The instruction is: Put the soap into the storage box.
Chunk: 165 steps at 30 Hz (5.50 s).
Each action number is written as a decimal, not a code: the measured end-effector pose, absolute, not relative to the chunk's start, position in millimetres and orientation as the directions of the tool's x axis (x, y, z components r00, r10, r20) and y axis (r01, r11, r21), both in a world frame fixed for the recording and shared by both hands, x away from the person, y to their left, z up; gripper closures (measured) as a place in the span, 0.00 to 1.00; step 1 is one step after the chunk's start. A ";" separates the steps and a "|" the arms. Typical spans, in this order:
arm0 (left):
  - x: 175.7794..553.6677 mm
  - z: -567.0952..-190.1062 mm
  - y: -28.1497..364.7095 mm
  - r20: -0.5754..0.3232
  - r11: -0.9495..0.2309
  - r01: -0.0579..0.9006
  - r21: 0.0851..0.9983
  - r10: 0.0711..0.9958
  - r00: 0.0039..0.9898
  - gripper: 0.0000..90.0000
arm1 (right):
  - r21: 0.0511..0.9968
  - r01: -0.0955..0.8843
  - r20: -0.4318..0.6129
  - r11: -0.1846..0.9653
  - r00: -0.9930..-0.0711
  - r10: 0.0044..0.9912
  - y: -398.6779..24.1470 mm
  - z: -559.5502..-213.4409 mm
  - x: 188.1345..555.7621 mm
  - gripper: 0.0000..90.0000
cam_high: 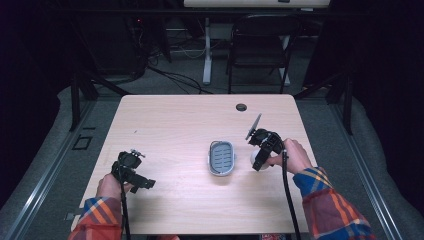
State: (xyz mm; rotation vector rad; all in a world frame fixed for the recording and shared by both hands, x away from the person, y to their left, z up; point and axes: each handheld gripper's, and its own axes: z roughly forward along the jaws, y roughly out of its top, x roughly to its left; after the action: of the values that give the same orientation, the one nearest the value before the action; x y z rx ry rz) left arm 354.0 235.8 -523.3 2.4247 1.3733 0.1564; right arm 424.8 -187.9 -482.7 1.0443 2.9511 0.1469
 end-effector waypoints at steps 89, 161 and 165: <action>353.4 -523.7 238.5 -0.089 -0.460 0.814 0.355 0.850 0.519 0.00 | 0.110 0.479 0.039 0.871 -0.878 0.478 -74.9 -486.6 461.7 0.27; 353.8 -525.3 237.5 -0.080 -0.473 0.814 0.336 0.847 0.526 0.00 | 0.211 0.489 0.043 0.847 -0.870 0.491 -106.1 -473.4 445.0 0.09; 353.8 -525.1 237.6 -0.080 -0.476 0.814 0.334 0.846 0.527 0.00 | 0.217 0.497 0.039 0.840 -0.865 0.501 -114.1 -469.1 441.7 0.07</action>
State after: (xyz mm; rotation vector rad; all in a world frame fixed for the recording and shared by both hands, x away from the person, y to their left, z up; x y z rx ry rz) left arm 353.8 237.6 -525.1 2.4400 1.3766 0.1356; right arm 441.7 -114.1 -469.1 0.8120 2.9946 0.3449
